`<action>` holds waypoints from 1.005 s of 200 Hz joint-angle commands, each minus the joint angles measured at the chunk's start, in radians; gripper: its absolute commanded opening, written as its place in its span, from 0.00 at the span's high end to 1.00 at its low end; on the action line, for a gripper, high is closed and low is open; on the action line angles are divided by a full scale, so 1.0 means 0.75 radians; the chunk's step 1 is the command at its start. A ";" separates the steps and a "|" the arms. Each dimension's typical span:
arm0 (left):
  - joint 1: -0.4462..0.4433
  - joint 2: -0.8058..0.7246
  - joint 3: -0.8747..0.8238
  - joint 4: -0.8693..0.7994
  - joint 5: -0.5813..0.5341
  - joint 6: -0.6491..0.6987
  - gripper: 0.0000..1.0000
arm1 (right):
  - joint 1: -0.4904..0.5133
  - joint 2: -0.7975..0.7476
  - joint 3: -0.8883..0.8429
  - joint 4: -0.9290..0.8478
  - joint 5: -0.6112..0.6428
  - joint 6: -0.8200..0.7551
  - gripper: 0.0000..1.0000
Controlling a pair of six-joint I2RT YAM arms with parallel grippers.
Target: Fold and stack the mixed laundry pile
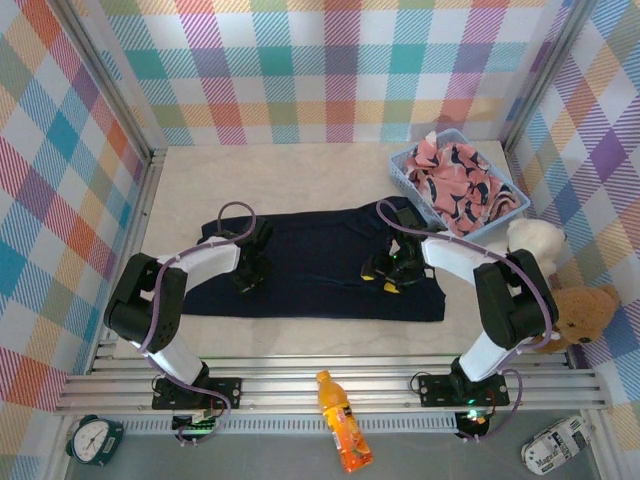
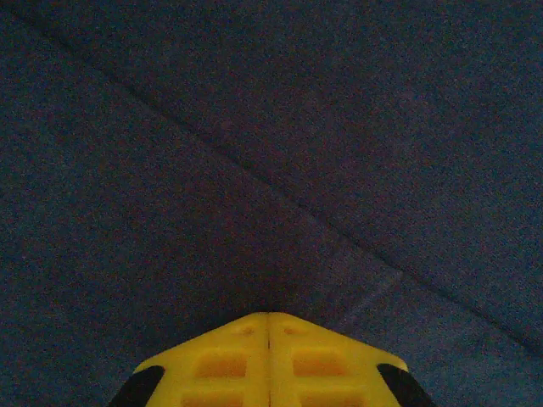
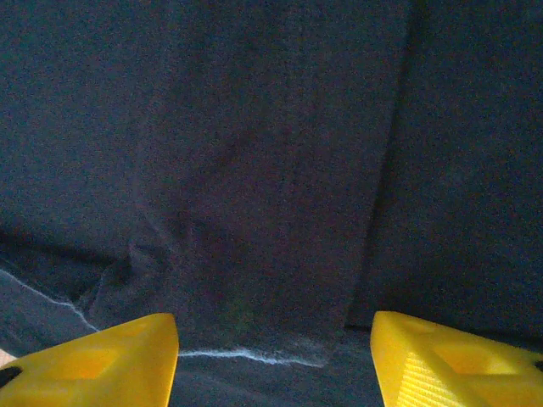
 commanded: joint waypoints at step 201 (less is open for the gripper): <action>-0.433 -0.057 0.367 -0.046 -0.071 0.511 0.70 | -0.146 -0.189 0.166 -0.289 0.256 -0.070 0.42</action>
